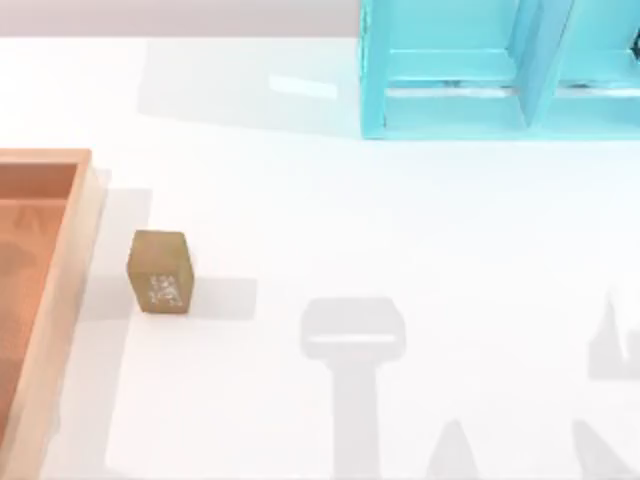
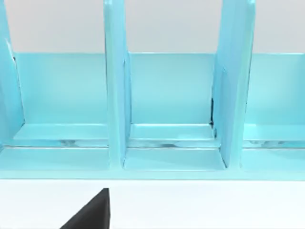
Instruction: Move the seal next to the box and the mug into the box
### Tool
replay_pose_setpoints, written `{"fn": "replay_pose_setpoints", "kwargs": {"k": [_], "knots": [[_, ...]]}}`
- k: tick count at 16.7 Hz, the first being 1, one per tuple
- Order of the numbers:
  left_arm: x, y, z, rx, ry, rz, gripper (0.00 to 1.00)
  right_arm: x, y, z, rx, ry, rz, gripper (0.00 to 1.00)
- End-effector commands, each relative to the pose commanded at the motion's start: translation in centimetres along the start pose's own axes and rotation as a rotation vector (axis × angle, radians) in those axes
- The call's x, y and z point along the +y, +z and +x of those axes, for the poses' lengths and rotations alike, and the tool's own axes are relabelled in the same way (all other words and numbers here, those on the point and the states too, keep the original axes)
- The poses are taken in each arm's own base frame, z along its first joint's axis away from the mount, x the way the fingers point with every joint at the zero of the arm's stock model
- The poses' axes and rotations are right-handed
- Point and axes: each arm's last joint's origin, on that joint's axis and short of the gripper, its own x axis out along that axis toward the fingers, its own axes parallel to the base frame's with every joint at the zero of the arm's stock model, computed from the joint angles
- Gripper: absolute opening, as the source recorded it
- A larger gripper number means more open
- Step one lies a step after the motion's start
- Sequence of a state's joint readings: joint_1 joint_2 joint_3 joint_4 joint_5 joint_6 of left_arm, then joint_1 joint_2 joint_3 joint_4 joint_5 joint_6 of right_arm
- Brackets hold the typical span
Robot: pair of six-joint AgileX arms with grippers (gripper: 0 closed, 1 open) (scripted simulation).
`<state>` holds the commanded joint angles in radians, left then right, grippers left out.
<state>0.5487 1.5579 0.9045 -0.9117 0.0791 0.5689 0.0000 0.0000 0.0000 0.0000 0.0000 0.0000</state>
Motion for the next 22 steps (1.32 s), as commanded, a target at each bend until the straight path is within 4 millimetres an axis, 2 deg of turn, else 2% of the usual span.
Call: {"fn": "replay_pose_setpoints", "kwargs": {"k": [11,22], "knots": [[0.00,0.00,0.00,0.000,0.000,0.000,0.98,0.00,0.00,0.00,0.000,0.000,0.000,1.00],[-0.11,-0.04,-0.28,-0.002,0.008,-0.001,1.00,0.00,0.00,0.00,0.000,0.000,0.000,1.00]]}}
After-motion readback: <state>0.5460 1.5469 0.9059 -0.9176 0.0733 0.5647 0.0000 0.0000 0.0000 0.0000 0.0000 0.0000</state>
